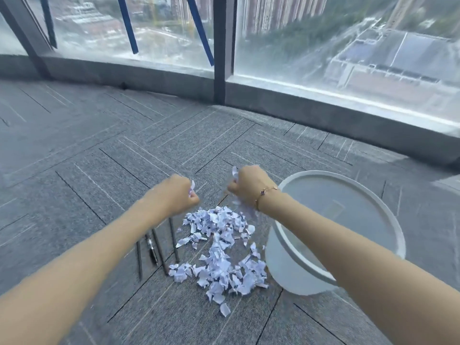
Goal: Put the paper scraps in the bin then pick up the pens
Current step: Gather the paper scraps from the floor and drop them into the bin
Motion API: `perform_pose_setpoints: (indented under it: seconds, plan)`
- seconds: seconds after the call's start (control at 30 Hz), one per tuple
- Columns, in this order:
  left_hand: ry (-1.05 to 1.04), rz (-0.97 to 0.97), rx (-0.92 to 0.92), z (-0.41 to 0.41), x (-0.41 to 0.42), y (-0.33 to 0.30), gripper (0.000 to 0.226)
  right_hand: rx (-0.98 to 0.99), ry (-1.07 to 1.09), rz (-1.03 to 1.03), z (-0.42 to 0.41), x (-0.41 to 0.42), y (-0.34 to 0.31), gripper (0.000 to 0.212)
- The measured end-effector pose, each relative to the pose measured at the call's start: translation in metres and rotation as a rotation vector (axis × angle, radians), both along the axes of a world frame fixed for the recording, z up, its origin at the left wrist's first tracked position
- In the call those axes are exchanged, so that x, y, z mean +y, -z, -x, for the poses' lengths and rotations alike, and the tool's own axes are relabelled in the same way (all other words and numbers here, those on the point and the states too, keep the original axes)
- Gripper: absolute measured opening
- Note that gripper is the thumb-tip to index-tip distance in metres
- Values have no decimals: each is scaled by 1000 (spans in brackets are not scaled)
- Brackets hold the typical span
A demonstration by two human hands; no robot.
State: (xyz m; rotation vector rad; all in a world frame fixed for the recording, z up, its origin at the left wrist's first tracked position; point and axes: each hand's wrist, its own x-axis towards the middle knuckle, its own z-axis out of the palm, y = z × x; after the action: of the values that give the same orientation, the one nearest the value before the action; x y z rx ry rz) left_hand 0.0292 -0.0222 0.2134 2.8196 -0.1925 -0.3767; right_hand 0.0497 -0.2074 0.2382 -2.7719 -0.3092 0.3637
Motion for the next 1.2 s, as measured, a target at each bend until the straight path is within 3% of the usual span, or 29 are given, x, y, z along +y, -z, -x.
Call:
perform_pose_setpoints:
  seconds: [0.27,0.43,0.63,0.73,0.8,0.9,0.97,1.07,1.2]
  plan:
    - [191,-52,-97,-11,-105,-62,29,-119,143,172,14,-102,-34,41]
    - [301,-1,-44,-6,-173,-60,34,-42,315,144,33,-170,-16,38]
    - [436,81,10,3,-248,-35,26,165,289,48,51,-201,21,45]
    - [431,-58,108,2,-258,-11,27,219,321,-17,58,-207,32,43]
    - [457,-147,134,-1,-256,3,29,240,343,-40,60,-210,37,28]
    - [459,-150,133,-6,-249,22,26,238,340,-7,60,-215,40,46]
    - [456,-140,95,-6,-249,27,24,226,335,-1,60,-216,39,48]
    - [465,-273,-10,-5,-252,32,44,225,344,35,57,-218,36,38]
    - [478,-249,-110,-8,-255,32,24,162,356,115,47,-228,46,21]
